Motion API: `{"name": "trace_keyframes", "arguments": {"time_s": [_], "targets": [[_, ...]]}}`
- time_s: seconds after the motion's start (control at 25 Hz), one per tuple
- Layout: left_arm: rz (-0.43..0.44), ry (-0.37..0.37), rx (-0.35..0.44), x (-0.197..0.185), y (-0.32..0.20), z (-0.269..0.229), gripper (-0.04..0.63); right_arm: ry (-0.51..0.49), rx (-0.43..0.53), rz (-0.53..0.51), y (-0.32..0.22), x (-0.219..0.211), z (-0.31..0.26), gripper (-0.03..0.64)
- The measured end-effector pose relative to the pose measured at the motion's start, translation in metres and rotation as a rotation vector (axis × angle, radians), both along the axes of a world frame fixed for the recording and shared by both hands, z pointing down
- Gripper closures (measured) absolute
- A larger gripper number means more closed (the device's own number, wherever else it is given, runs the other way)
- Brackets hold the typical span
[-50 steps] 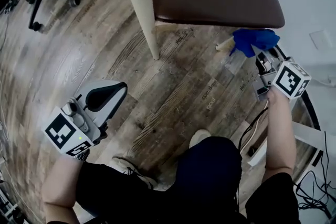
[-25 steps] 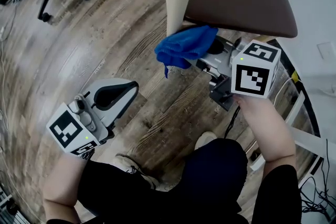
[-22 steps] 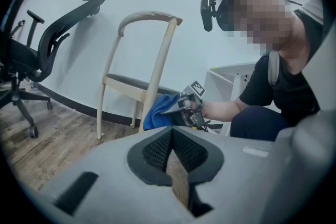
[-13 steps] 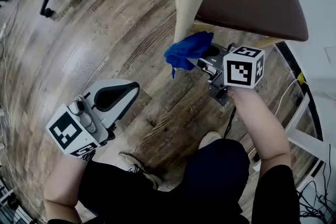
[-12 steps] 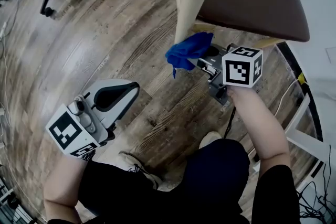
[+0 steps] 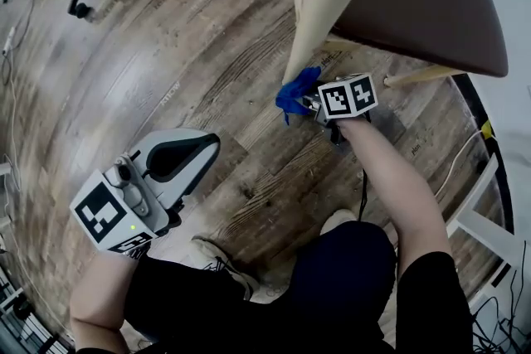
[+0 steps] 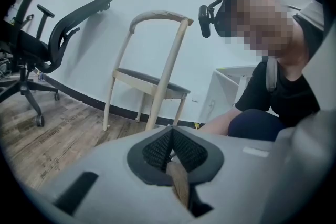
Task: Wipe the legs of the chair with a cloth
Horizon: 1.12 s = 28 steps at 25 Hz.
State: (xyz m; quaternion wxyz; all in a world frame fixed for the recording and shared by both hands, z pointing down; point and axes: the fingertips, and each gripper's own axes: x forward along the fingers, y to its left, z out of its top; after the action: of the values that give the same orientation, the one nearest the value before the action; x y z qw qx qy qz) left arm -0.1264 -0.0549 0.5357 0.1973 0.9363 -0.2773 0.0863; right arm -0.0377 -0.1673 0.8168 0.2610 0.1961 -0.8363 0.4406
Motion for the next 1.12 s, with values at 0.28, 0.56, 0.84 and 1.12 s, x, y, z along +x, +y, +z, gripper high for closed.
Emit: {"name": "trace_keyframes", "arguments": {"time_s": [0.28,0.56,0.84,1.12], "targets": [[-0.019,0.0,-0.017,-0.011,0.0,0.001,0.597,0.094,-0.065,0.055,-0.001,-0.002,0.056,0.551],[-0.029,0.015,-0.019,-0.019,0.002,0.001,0.597,0.059,-0.058,0.093,0.001,-0.003,0.054,0.551],[-0.019,0.034,0.018,-0.017,-0.001,-0.007,0.597,0.02,0.02,0.097,0.001,-0.004,0.01,0.551],[-0.02,0.066,0.064,-0.007,-0.002,-0.027,0.597,-0.098,0.16,0.105,0.0,-0.001,-0.086,0.552]]}}
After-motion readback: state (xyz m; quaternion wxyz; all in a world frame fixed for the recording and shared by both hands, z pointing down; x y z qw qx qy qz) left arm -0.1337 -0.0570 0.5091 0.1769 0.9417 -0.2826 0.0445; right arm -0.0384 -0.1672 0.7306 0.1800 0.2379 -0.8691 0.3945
